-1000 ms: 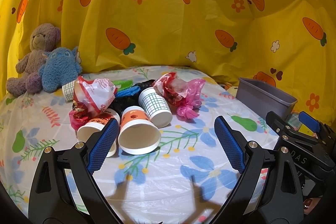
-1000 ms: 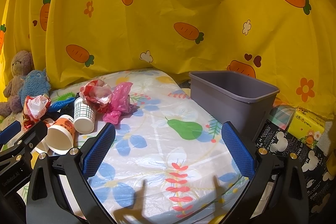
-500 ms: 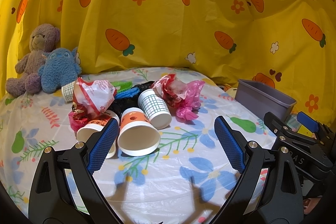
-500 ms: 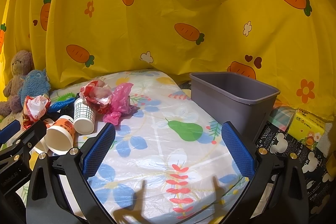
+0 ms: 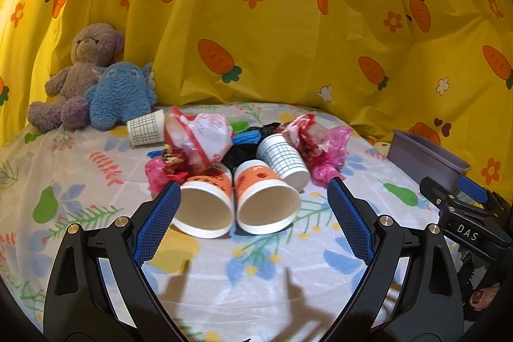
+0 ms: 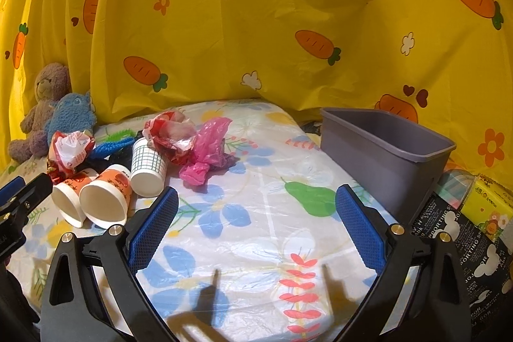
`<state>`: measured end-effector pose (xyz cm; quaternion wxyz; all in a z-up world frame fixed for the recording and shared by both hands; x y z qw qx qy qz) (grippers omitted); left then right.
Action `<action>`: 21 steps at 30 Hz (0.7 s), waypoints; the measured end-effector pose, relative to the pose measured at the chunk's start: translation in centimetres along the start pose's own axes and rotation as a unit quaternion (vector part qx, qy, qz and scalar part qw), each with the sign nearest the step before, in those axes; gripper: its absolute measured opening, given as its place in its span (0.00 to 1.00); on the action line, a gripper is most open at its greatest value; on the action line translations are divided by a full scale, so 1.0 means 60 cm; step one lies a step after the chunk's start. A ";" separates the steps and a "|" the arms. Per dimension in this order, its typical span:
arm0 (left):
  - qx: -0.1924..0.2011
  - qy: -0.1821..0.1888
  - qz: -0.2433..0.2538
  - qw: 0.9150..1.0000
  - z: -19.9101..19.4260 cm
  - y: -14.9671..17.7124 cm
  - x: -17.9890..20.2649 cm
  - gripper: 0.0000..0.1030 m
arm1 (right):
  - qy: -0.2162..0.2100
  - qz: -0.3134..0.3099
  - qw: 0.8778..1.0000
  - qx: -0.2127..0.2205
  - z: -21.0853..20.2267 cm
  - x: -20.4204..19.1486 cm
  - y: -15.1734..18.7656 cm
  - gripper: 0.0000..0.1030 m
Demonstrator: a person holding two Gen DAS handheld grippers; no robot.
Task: Collect trash
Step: 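Close the left gripper on an orange paper cup while the right gripper grasps another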
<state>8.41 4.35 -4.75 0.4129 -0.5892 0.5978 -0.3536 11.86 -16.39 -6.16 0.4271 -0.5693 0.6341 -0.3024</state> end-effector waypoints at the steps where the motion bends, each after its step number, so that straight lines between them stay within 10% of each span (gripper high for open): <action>1: -0.003 -0.009 -0.006 1.000 0.001 0.007 -0.016 0.88 | -0.010 -0.002 1.000 -0.009 0.007 -0.011 0.005 0.91; 10: -0.018 -0.069 -0.047 0.996 -0.005 0.042 -0.131 0.88 | -0.116 -0.083 0.986 -0.088 0.055 -0.175 0.072 0.70; 21: -0.057 -0.050 -0.025 0.997 0.038 0.068 -0.136 0.69 | -0.105 -0.129 0.975 -0.150 0.125 -0.233 0.106 0.33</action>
Point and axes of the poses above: each gripper's, at about its wrist camera, not at the fingertips, and z roughly the way its jaws point, x to its right, y to its underside, the point moved 9 cm from there along z, roughly the way its jaws point, and after that the axes turned 11 degrees about z, right-handed, at the moved point
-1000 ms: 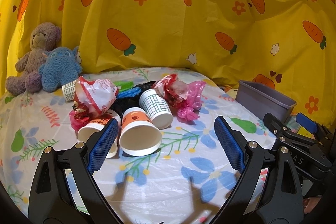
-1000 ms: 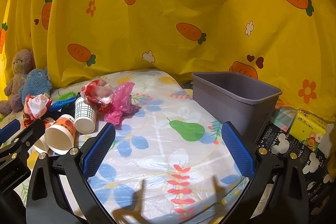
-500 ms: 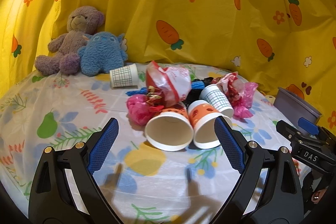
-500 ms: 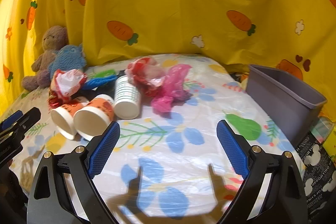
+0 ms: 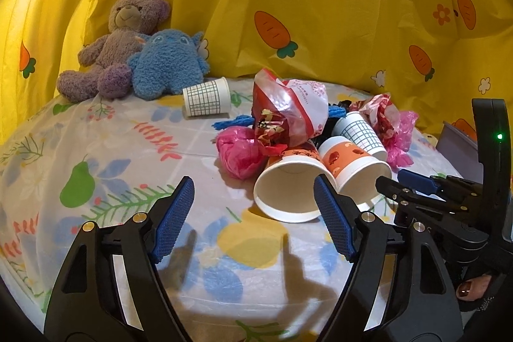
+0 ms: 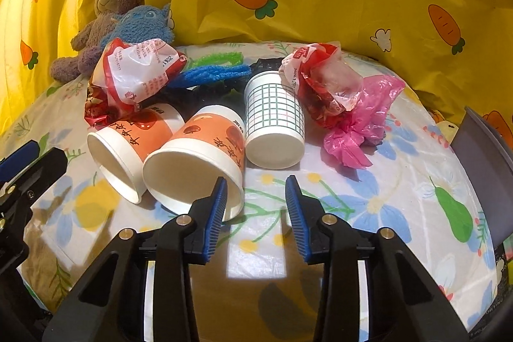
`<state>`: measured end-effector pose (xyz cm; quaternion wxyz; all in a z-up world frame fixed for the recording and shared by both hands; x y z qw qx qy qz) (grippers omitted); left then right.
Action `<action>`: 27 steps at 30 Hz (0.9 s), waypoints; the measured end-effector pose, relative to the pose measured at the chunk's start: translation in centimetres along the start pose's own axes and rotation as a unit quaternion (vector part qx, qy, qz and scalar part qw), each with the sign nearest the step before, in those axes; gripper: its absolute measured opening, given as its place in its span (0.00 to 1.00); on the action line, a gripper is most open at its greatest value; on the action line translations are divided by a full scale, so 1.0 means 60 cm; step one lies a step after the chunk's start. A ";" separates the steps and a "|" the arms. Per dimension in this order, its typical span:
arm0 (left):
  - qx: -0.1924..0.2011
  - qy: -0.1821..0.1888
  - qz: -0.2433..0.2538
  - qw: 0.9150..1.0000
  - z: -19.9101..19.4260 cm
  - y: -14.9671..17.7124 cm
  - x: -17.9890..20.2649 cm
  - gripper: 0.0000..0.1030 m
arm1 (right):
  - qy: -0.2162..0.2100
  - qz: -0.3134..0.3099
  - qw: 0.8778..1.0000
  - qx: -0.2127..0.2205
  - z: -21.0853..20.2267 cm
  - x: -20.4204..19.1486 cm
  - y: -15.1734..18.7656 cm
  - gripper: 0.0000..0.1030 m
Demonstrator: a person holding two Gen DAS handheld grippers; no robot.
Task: Collect trash
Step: 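Close the left gripper on an orange paper cup while the right gripper grasps another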
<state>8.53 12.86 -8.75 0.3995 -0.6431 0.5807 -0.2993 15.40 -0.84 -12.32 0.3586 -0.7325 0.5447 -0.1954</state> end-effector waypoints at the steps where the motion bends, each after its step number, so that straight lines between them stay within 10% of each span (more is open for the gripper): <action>1: -0.008 0.004 0.001 1.000 0.007 0.003 0.000 0.62 | -0.001 -0.004 1.000 -0.003 0.005 -0.003 0.000 0.27; 6: -0.047 0.042 -0.004 0.998 0.044 0.013 0.009 0.48 | -0.005 -0.019 1.000 -0.013 0.018 -0.010 0.008 0.05; 27: -0.091 0.086 -0.017 0.992 0.094 0.019 0.026 0.02 | -0.057 0.029 0.997 0.041 -0.078 0.061 0.006 0.04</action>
Point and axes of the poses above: each gripper's, at about its wrist camera, not at the fingertips, and z roughly the way its jaws point, x to its right, y to its underside, the point moved 9 cm from there along z, roughly the way its jaws point, and after that the axes turned 11 degrees about z, right-handed, at the moved point
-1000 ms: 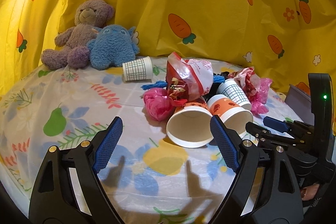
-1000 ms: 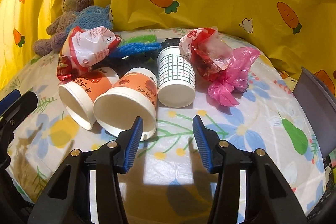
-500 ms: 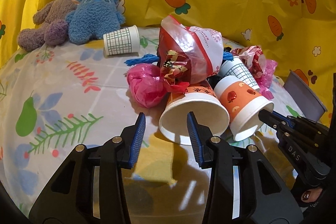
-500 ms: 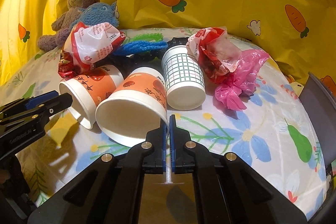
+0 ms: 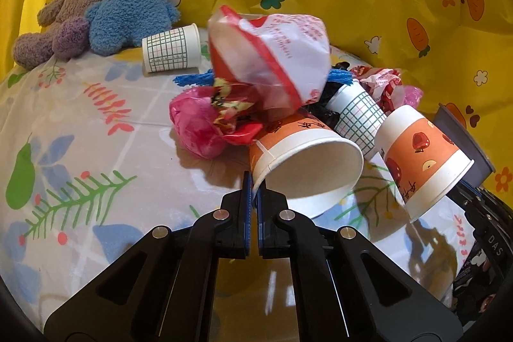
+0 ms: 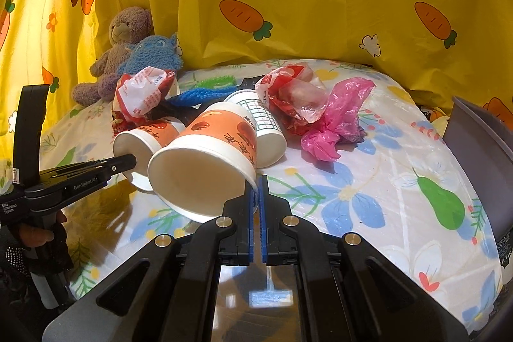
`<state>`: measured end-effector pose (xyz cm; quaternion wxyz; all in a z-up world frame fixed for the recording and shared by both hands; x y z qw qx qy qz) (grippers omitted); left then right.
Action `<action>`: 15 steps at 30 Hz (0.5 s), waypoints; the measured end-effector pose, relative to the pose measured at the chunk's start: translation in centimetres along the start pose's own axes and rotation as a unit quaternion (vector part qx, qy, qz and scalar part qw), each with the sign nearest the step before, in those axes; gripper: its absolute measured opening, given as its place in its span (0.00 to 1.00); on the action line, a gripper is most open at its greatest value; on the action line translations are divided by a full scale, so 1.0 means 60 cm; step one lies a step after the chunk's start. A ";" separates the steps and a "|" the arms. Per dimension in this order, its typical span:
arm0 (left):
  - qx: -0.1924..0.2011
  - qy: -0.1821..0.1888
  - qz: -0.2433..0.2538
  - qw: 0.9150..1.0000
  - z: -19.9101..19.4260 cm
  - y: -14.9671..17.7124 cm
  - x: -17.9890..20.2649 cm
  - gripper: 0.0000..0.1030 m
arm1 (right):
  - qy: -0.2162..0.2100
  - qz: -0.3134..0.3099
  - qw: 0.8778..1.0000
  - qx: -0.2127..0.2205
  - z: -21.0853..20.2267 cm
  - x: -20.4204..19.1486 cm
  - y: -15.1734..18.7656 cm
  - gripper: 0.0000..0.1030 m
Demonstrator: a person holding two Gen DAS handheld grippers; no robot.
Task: Collect trash
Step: 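Close the left gripper on an orange paper cup while the right gripper grasps another, then carry both orange cups over the grey bin and open both grippers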
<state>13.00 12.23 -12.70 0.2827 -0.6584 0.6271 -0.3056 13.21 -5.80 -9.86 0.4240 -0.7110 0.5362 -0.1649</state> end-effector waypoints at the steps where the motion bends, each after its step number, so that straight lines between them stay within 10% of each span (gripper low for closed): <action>1: 0.003 0.003 0.001 1.000 -0.005 0.002 0.005 0.02 | -0.001 0.003 1.000 0.003 -0.006 0.005 -0.001 0.04; 15: 0.077 0.065 0.040 0.994 -0.101 -0.036 0.127 0.02 | 0.013 0.036 0.998 0.057 -0.086 0.075 -0.025 0.04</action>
Point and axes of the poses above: each gripper's, at about its wrist camera, not at the fingertips, and z roughly the way its jaws point, x to its right, y to its underside, the point moved 9 cm from there along z, roughly the way its jaws point, and after that the axes turned 11 degrees about z, right-handed, at the moved point
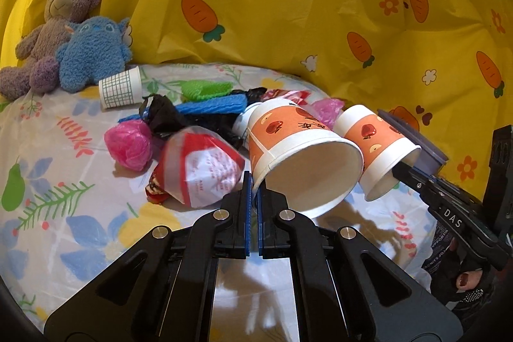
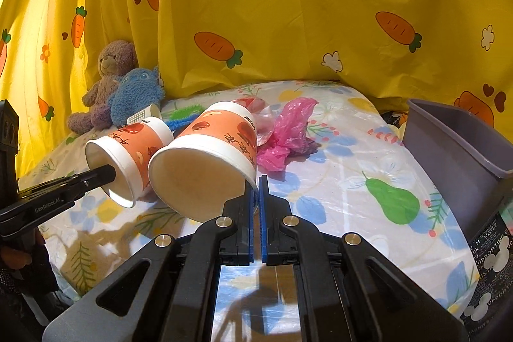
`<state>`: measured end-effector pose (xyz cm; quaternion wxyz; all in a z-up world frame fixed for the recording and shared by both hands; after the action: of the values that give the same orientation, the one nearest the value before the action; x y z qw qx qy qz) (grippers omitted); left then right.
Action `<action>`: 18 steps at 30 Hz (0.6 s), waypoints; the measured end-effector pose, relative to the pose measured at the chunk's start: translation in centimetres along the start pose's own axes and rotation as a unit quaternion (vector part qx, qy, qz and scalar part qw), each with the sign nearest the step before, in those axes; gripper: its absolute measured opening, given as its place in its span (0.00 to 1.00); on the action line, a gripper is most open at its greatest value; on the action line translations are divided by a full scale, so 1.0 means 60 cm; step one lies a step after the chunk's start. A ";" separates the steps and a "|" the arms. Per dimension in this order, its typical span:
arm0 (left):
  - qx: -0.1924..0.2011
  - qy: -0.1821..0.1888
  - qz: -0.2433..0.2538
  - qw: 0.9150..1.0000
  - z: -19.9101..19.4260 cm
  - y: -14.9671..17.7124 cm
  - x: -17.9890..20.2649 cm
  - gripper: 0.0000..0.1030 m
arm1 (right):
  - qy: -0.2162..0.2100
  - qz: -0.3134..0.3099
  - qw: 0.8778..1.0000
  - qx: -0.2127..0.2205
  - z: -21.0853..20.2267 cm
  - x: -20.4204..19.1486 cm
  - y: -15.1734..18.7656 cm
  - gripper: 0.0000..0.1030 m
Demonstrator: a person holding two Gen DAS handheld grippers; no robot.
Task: Collect trash
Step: 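Carry both orange cups over the grey bin and open both grippers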
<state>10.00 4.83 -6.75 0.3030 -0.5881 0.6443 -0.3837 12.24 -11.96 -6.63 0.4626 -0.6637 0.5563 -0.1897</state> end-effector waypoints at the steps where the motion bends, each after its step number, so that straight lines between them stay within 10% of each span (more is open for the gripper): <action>1: 0.004 0.001 0.002 1.000 -0.002 -0.007 0.006 0.02 | 0.003 0.003 1.000 0.004 -0.005 0.006 -0.004 0.04; 10: 0.025 0.062 0.049 0.997 0.032 -0.093 0.138 0.02 | 0.066 0.033 0.995 0.072 -0.064 0.114 -0.090 0.04; 18: 0.023 0.163 0.100 0.981 0.113 -0.183 0.335 0.02 | 0.231 0.100 0.960 0.120 -0.109 0.327 -0.170 0.04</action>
<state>18.97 -16.14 0.28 0.2444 -0.4436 0.7313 -0.4568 19.03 -33.04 -0.07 0.4141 -0.4829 0.6846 -0.3558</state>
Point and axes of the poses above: each gripper's, at about its wrist camera, not at the fingertips, and z roughly the way its jaws point, x to its right, y to its underside, the point moved 9 cm from there along z, roughly the way its jaws point, and after that the axes turned 11 degrees about z, right-handed, at the moved point
